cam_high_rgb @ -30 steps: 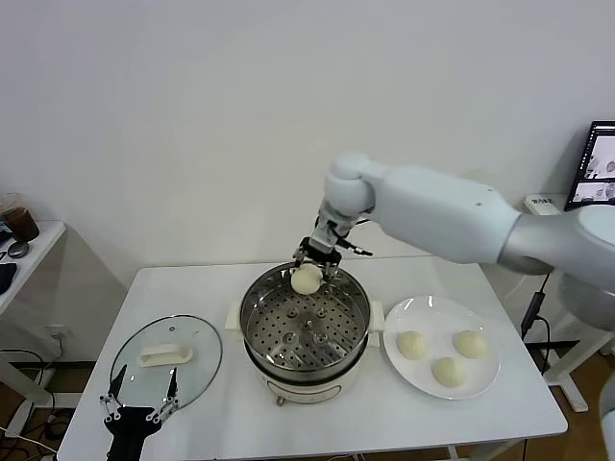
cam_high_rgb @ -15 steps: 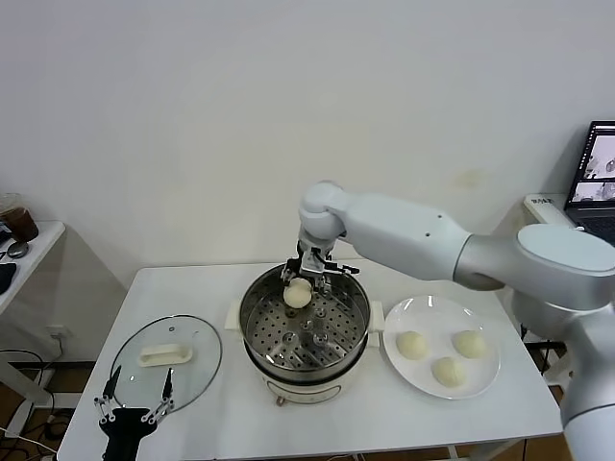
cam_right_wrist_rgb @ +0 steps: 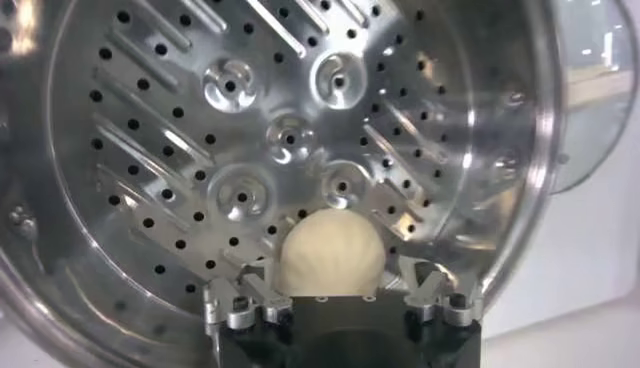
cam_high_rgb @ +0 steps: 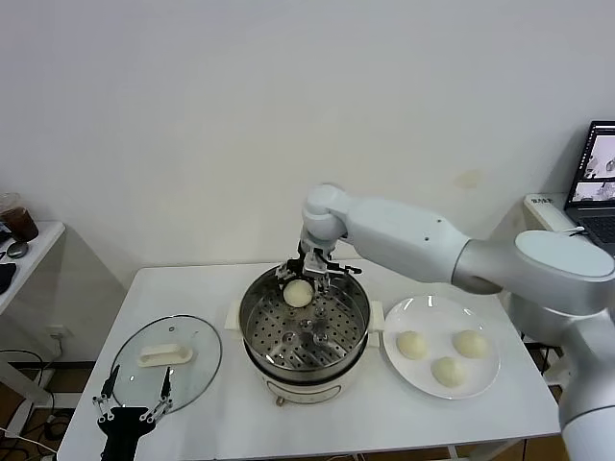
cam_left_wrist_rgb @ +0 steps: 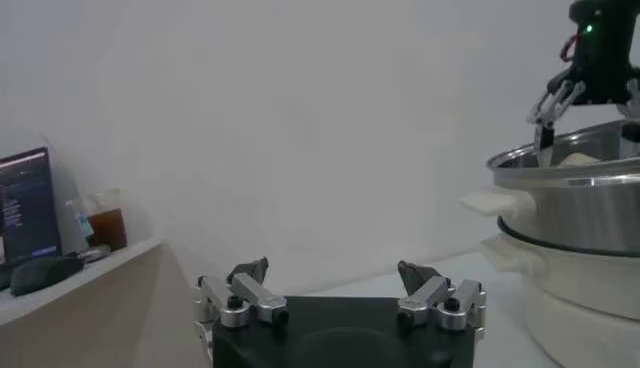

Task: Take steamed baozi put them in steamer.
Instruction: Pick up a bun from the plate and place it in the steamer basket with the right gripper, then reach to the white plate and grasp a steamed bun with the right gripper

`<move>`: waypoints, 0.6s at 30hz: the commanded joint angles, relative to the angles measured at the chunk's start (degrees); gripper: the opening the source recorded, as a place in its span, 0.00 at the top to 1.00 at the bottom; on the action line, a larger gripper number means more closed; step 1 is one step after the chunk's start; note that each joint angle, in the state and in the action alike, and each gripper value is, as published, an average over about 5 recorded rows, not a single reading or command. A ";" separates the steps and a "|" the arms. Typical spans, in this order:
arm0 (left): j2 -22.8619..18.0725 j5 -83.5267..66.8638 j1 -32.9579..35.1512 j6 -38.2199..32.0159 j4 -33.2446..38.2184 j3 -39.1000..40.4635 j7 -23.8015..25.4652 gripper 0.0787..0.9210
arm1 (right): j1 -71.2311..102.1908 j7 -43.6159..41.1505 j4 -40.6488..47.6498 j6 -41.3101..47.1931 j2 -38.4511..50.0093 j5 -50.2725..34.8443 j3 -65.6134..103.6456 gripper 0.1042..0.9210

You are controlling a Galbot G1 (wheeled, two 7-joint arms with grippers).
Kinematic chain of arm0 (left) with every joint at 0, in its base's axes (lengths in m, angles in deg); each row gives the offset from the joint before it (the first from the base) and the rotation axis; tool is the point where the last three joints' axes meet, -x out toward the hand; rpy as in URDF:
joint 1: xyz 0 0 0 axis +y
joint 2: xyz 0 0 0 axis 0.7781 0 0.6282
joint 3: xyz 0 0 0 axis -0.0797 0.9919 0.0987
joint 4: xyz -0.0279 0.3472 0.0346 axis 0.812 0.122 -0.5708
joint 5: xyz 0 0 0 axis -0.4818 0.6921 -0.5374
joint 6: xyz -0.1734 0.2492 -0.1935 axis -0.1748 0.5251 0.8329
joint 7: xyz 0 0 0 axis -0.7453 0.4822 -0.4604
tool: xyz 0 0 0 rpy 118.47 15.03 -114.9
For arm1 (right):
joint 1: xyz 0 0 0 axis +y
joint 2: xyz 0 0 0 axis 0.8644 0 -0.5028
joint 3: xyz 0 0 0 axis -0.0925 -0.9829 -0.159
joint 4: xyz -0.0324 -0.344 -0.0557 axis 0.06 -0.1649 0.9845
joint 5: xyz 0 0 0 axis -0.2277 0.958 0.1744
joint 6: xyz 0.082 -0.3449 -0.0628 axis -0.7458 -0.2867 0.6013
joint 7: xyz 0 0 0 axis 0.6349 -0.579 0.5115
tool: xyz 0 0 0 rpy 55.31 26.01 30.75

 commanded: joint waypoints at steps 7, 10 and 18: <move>0.87 0.36 0.93 1.39 2.23 -0.78 -0.46 0.12 | -12.65 -3.17 -20.00 36.88 21.60 -22.83 -2.35 0.12; 1.16 0.81 0.96 1.36 2.53 -0.98 -0.43 0.12 | -13.18 -4.40 -24.86 44.18 28.39 -22.60 -2.82 0.12; 1.23 2.53 1.91 0.50 3.52 -1.17 -0.42 0.12 | -4.03 -4.07 -27.80 48.03 42.77 -16.66 -3.45 0.12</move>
